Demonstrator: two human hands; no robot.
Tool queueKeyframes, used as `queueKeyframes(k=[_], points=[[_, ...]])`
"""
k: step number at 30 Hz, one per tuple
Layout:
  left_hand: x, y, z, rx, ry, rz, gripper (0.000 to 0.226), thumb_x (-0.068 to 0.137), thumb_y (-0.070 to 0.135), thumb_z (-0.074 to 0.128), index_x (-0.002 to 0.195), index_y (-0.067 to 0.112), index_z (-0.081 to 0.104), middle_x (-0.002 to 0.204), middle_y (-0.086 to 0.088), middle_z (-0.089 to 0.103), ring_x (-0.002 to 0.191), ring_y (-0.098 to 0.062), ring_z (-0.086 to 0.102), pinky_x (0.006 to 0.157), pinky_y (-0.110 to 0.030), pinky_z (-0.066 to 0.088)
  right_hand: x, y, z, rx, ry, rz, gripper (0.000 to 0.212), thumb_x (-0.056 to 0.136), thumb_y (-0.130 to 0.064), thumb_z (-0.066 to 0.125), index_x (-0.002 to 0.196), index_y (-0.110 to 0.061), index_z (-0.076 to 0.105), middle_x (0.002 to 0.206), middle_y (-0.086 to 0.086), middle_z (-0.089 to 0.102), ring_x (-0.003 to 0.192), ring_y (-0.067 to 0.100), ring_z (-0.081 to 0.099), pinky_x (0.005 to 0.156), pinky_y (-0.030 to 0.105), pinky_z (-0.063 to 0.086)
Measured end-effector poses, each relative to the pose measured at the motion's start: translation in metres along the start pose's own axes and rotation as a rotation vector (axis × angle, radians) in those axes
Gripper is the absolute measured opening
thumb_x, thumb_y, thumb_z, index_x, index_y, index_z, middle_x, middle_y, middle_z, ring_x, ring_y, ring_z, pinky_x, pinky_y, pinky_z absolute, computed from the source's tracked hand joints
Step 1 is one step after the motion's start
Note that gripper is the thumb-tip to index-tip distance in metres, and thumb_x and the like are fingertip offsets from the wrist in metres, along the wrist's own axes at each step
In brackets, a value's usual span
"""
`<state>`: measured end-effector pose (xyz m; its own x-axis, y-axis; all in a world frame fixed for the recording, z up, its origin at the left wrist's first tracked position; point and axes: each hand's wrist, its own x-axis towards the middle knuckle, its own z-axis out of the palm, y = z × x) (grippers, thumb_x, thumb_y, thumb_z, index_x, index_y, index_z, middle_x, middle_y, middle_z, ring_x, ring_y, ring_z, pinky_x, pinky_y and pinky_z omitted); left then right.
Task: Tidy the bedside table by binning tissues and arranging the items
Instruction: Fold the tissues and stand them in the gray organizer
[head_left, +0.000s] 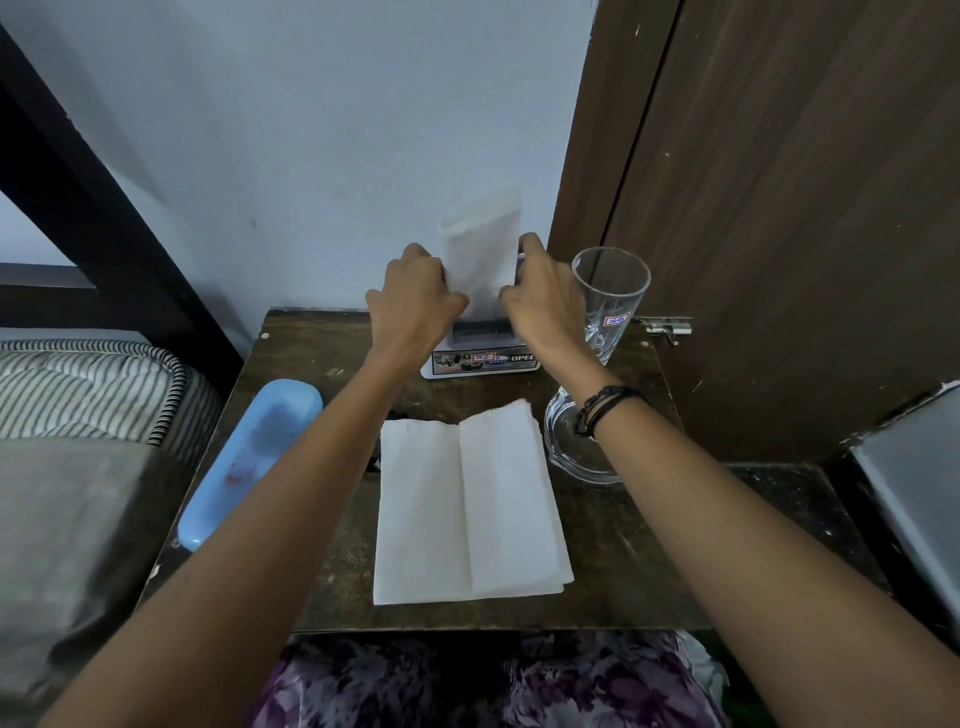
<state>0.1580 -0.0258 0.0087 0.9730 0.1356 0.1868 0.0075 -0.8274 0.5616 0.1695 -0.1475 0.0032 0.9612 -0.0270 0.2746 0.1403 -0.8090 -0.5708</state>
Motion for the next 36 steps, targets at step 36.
queueKeyframes(k=[36], points=[[-0.192, -0.022, -0.011, -0.240, -0.015, -0.533, 0.054, 0.084, 0.034, 0.062, 0.129, 0.015, 0.040, 0.130, -0.012, 0.045, 0.118, -0.034, 0.046, 0.092, -0.048, 0.044, -0.196, 0.003, -0.011, 0.300, -0.107, 0.232, 0.016, 0.091, -0.018, 0.054, 0.102, -0.022, 0.065, 0.104, -0.009, 0.069, 0.092, 0.006, 0.062, 0.080, 0.028, 0.052]])
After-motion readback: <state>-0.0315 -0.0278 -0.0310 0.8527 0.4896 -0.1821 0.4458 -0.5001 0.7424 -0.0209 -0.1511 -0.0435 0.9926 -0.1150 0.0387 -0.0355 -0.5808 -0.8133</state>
